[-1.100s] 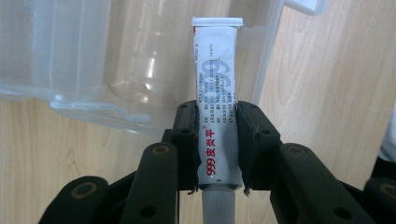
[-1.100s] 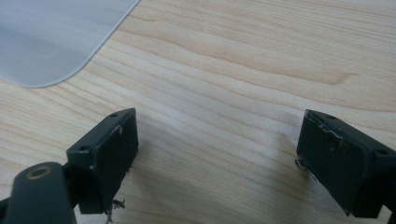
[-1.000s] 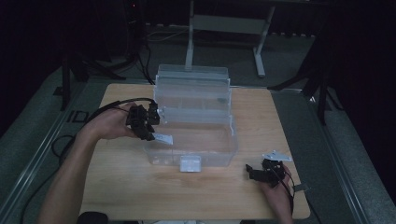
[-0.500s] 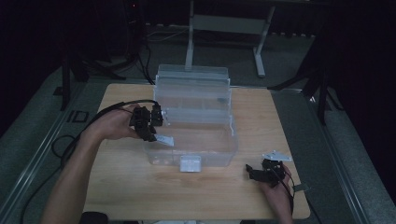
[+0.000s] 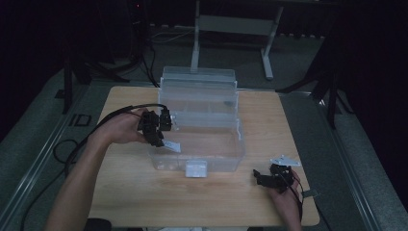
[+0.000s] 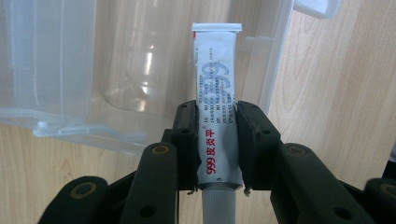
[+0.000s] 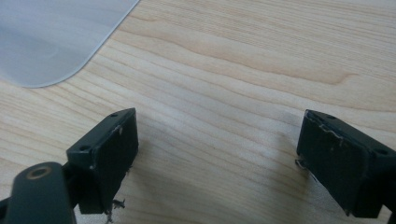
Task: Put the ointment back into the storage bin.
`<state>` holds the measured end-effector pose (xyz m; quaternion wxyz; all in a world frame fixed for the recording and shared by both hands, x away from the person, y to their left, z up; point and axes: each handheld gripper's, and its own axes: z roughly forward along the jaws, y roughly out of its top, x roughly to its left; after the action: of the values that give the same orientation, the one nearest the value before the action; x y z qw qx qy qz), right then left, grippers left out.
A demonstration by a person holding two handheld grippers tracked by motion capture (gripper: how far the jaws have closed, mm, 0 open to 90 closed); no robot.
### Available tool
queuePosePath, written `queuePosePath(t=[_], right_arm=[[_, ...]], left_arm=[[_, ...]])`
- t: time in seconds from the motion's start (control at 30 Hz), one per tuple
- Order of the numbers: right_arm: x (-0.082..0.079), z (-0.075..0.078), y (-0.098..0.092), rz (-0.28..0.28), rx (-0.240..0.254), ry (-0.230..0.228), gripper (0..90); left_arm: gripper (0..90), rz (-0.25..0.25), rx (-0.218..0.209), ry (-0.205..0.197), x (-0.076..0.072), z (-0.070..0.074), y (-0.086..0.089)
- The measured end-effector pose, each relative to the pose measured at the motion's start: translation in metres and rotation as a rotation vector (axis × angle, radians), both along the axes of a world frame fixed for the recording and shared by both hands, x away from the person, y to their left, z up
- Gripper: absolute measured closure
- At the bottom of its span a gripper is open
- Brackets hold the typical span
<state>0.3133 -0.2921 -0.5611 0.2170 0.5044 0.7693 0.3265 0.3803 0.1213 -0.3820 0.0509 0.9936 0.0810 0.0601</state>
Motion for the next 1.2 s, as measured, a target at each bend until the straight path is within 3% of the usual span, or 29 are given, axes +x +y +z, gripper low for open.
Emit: queuePosePath(t=[0.67,0.87,0.9,1.0,1.2], right_arm=[[0.0,0.0,0.0,0.0,0.0,0.0,12.4],[0.0,0.0,0.0,0.0,0.0,0.0,12.4],[0.0,0.0,0.0,0.0,0.0,0.0,12.4],[0.0,0.0,0.0,0.0,0.0,0.0,12.4],[0.0,0.0,0.0,0.002,0.002,0.001,12.4]], left_arm=[[70.7,-0.02,0.014,0.009,0.005,-0.013,-0.013],[70.2,-0.021,0.013,0.032,0.007,-0.017,-0.017],[69.4,-0.015,0.006,0.038,0.008,-0.018,-0.017],[53.2,0.016,0.016,0.066,0.012,-0.021,-0.016],[51.0,0.033,0.015,0.047,0.011,-0.017,-0.009]])
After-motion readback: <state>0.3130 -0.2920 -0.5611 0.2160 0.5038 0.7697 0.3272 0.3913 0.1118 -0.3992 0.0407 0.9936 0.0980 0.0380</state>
